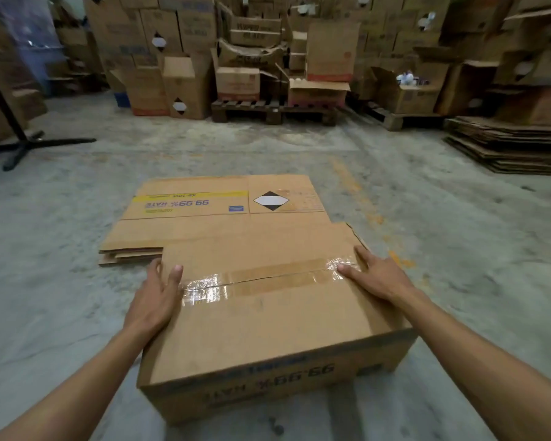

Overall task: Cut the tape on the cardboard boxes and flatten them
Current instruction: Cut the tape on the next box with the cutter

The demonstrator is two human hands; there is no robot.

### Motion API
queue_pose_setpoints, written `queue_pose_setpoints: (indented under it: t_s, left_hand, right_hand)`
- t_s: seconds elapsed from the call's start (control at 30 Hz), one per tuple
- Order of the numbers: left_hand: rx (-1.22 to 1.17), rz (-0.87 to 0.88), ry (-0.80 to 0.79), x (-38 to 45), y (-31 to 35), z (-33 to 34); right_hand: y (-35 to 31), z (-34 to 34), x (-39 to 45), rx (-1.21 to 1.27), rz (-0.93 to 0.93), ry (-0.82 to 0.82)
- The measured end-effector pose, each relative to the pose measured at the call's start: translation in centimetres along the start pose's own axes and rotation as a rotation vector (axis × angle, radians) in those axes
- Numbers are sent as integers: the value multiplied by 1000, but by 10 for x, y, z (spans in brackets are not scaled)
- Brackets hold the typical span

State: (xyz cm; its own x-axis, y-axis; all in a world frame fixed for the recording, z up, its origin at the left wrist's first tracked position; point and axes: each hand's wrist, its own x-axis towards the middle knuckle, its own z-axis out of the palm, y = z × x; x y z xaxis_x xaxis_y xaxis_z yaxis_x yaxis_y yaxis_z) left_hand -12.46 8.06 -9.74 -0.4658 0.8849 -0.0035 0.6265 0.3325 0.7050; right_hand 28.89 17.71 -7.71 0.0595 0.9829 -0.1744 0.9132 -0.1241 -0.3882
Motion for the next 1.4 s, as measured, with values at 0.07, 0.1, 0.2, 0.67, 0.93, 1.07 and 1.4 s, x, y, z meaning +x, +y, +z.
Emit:
queue_pose_setpoints:
  t_s: [0.07, 0.1, 0.2, 0.67, 0.93, 1.07, 1.4]
  left_hand:
    - [222, 40, 0, -1, 6, 2]
    - [291, 49, -11, -1, 11, 5]
    - [368, 65, -25, -11, 29, 20]
    - [440, 171, 42, 3, 33, 30]
    - [576, 443, 111, -9, 44, 33]
    - [456, 446, 44, -36, 65, 52]
    - [497, 438, 32, -53, 63, 68]
  right_hand:
    - [1, 4, -9, -11, 46, 31]
    - [0, 7, -14, -30, 71, 67]
    - [-5, 17, -33, -135, 42, 231]
    - [22, 92, -141, -183, -1192, 440]
    - [36, 103, -141, -425, -518, -737]
    - [41, 102, -145, -632, -505, -743]
    - [50, 109, -140, -460, -529, -623]
